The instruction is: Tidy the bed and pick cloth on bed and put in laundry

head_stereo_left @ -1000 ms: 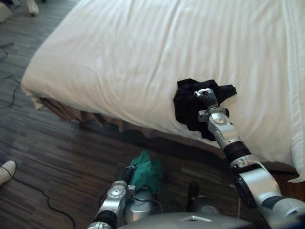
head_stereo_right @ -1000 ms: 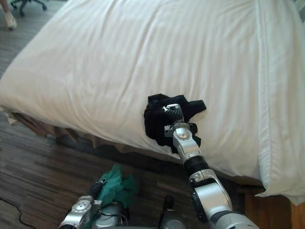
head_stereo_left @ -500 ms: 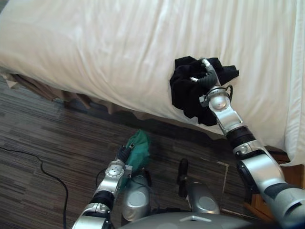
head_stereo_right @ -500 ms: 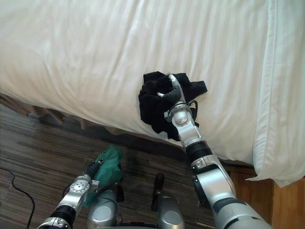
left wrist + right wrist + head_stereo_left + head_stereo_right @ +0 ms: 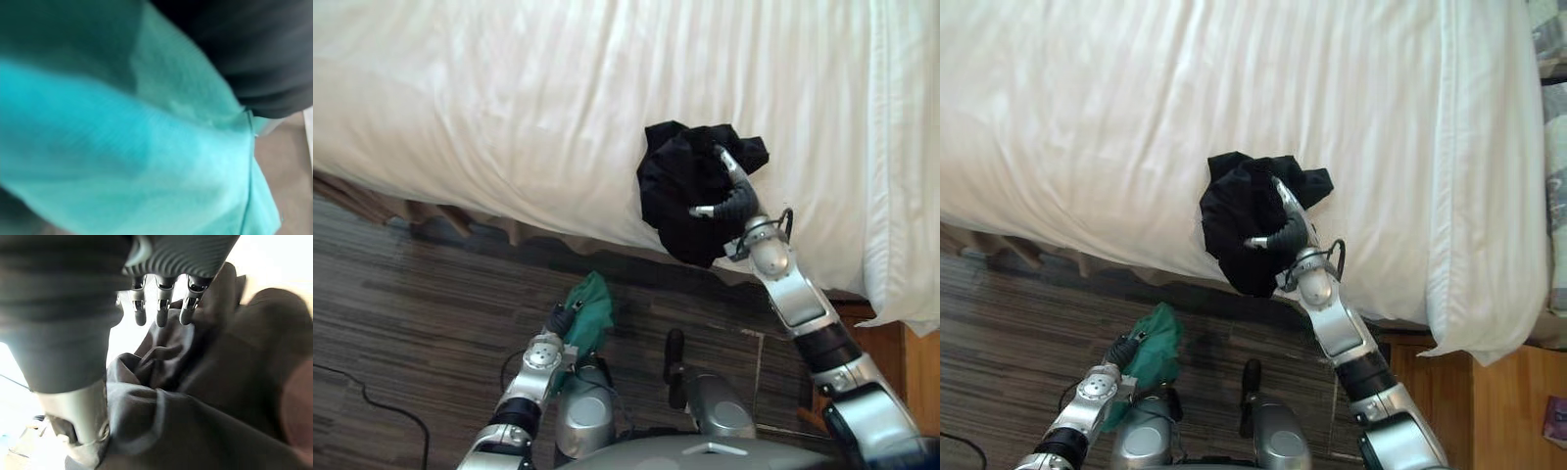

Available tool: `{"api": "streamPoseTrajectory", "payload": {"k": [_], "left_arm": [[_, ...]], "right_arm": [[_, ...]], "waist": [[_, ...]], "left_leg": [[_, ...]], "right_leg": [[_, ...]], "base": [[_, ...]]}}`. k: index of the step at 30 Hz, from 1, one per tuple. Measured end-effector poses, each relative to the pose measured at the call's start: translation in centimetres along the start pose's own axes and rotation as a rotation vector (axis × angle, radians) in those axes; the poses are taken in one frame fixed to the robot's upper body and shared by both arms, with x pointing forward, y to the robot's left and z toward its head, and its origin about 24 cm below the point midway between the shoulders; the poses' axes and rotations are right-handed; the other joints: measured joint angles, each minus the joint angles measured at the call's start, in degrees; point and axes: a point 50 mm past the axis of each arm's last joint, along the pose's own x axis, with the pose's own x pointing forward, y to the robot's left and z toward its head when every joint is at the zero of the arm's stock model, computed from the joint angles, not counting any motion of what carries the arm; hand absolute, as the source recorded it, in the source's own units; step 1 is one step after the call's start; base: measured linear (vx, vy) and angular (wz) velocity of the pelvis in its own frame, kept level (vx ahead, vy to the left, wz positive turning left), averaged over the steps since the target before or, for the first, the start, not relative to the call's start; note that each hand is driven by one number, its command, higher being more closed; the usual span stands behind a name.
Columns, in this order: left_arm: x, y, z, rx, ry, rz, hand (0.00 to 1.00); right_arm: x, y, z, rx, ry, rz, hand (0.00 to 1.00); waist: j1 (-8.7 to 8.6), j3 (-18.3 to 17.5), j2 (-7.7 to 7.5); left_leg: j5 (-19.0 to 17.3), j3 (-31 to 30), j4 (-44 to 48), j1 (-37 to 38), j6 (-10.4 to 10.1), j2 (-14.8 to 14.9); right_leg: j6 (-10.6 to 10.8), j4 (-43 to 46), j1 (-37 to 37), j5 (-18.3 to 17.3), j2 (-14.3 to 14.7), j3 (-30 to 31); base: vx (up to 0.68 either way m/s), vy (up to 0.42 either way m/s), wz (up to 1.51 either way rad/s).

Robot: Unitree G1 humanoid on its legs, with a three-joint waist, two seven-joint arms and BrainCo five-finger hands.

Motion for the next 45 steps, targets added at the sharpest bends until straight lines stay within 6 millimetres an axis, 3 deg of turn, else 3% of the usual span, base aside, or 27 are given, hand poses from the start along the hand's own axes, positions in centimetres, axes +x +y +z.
{"api": "streamPoseTrajectory", "payload": {"k": [4, 10, 12, 15, 19, 20, 25, 33, 36, 41, 45], "left_arm": [[-0.3, 0.2, -0.8, 0.032, 0.03, -0.004, 1.0], [-0.4, 0.6, -0.6, 0.055, 0.017, -0.004, 1.0], [-0.2, 0.7, -0.2, 0.054, 0.005, -0.002, 1.0], [0.4, 0.7, 1.4, 0.037, -0.037, 0.001, 1.0], [1.4, 1.0, 3.4, 0.029, -0.088, 0.009, 1.0], [1.5, 1.1, 3.5, 0.03, -0.092, 0.012, 1.0], [2.0, 0.6, 4.8, 0.014, -0.135, 0.013, 1.0], [2.1, -1.6, 6.4, -0.032, -0.209, -0.01, 1.0], [2.1, -2.3, 6.7, -0.045, -0.215, -0.022, 1.0], [1.7, -3.5, 6.9, -0.036, -0.221, -0.037, 1.0], [1.0, -4.7, 4.6, -0.035, -0.153, -0.068, 1.0]], "right_arm": [[-1.5, 0.5, 0.2, 0.023, -0.01, 0.058, 0.0], [-1.4, 1.0, 0.4, 0.038, -0.02, 0.071, 0.0], [-0.6, 1.1, 0.1, -0.022, -0.016, 0.051, 0.0], [2.6, 0.5, -0.5, -0.194, 0.02, -0.002, 0.0], [6.7, -2.5, 1.0, -0.305, 0.01, -0.177, 0.0], [7.2, -3.0, 1.1, -0.315, 0.021, -0.196, 1.0], [9.3, -5.3, 1.4, -0.266, 0.069, -0.241, 1.0], [9.3, -5.3, 0.5, -0.025, 0.072, -0.246, 1.0], [8.3, -4.5, -1.0, 0.108, 0.09, -0.248, 1.0], [5.3, -1.2, -4.3, 0.262, 0.15, -0.234, 1.0], [0.5, 2.9, -8.3, 0.31, 0.264, -0.162, 1.0]], "waist": [[0.12, -0.6, -0.87], [0.48, -0.6, -1.18], [0.81, 0.2, -0.76], [1.32, 1.2, 0.43], [1.8, 2.5, 2.44], [1.85, 2.5, 2.55], [2.19, 2.9, 3.84], [1.86, 2.2, 6.29], [1.72, 2.1, 6.41], [1.48, 1.8, 5.79], [-0.16, -2.2, 5.67]], "left_leg": [[0.0, -0.1, 0.0, -0.2, 0.0, -0.1], [0.5, -0.3, 0.1, -3.0, 0.3, -0.4], [0.8, -0.8, 0.3, -4.3, 0.5, -0.5], [1.4, -1.8, 0.2, -7.3, 0.9, -0.6], [2.4, -4.0, 0.3, -12.3, 1.3, -0.7], [2.5, -4.2, 0.3, -12.9, 1.3, -0.7], [2.9, -6.6, 0.4, -15.9, 1.0, -1.0], [2.9, -6.8, 0.4, -15.8, 1.0, -0.9], [2.9, -6.5, 0.4, -14.1, 0.6, -1.0], [1.8, -4.5, 0.4, -8.0, 0.1, -1.3], [-0.2, -2.6, 0.3, -3.0, -0.4, -2.1]], "right_leg": [[0.1, -0.1, -0.1, 0.1, 0.0, 0.2], [0.2, 0.4, -2.9, 0.5, -0.2, 0.1], [0.3, 0.8, -4.1, 0.5, -0.3, -0.1], [0.3, 1.7, -7.2, 0.6, -0.3, -0.8], [0.5, 2.3, -11.1, 0.8, -0.3, -2.8], [0.4, 2.4, -11.6, 0.8, -0.3, -3.0], [0.4, 2.6, -13.8, 0.7, -0.4, -4.6], [0.4, 2.6, -13.7, 0.6, -0.5, -4.8], [0.4, 2.5, -11.9, 0.2, -0.5, -4.7], [0.4, 1.8, -6.4, -0.8, -0.7, -3.6], [0.9, 1.1, -1.9, -2.1, -1.6, -2.7]], "base": [[0.02, -0.006, 0.02], [0.03, -0.007, 0.04], [0.01, -0.009, 0.1], [-0.02, -0.012, 0.14], [-0.03, -0.015, 0.26], [-0.01, -0.013, 0.22], [0.01, -0.01, 0.15], [0.01, -0.006, 0.02], [0.06, -0.023, -0.02], [0.09, -0.032, -0.11], [0.15, -0.034, -0.2]]}}
